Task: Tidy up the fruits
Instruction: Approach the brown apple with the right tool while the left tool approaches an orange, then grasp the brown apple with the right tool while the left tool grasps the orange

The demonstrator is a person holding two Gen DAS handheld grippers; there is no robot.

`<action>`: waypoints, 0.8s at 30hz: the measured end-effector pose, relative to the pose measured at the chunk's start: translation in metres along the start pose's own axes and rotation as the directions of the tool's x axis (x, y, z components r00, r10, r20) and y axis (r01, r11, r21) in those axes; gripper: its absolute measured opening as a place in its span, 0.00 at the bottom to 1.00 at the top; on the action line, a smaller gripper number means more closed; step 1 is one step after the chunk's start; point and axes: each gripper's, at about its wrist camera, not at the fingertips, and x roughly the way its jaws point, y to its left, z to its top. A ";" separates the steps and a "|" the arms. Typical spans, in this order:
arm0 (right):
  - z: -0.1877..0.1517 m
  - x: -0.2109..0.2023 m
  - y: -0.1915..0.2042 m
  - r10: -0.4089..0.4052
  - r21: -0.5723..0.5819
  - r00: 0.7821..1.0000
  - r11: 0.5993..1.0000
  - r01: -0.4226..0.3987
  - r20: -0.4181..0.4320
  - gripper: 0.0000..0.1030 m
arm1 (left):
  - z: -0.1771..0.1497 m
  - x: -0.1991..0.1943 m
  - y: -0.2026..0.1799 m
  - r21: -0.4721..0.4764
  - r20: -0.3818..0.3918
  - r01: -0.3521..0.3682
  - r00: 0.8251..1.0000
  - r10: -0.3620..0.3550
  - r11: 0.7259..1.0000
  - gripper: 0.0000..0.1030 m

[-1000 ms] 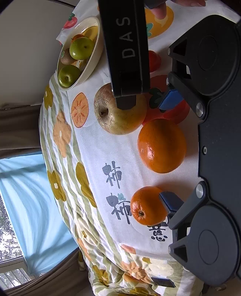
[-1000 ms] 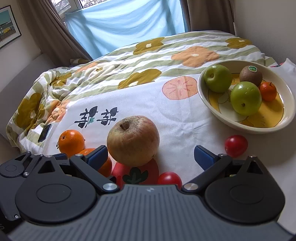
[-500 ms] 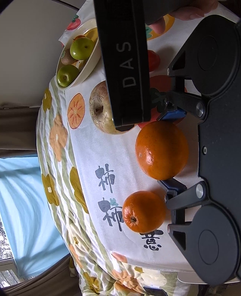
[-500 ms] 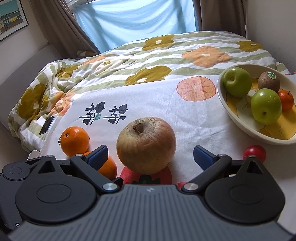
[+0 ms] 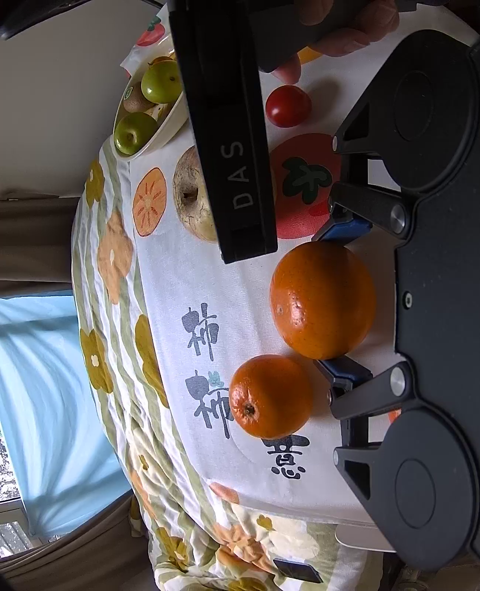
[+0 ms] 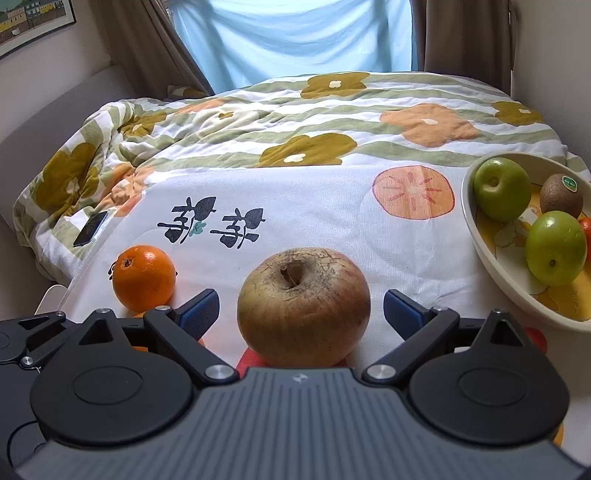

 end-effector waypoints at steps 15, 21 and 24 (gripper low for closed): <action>0.008 -0.014 -0.010 0.060 -0.008 0.998 0.998 -0.060 0.005 0.88 | 0.010 -0.020 -0.003 -0.050 0.028 -0.043 0.999 0.044 0.998 0.64; 0.021 -0.041 -0.021 0.084 -0.001 0.996 0.996 -0.084 0.035 0.88 | 0.021 -0.038 -0.013 -0.056 0.054 -0.057 0.997 0.060 0.997 0.64; 0.026 -0.056 -0.033 0.084 0.006 0.995 0.996 -0.084 0.047 0.88 | 0.029 -0.047 -0.021 -0.064 0.060 -0.054 0.997 0.058 0.996 0.64</action>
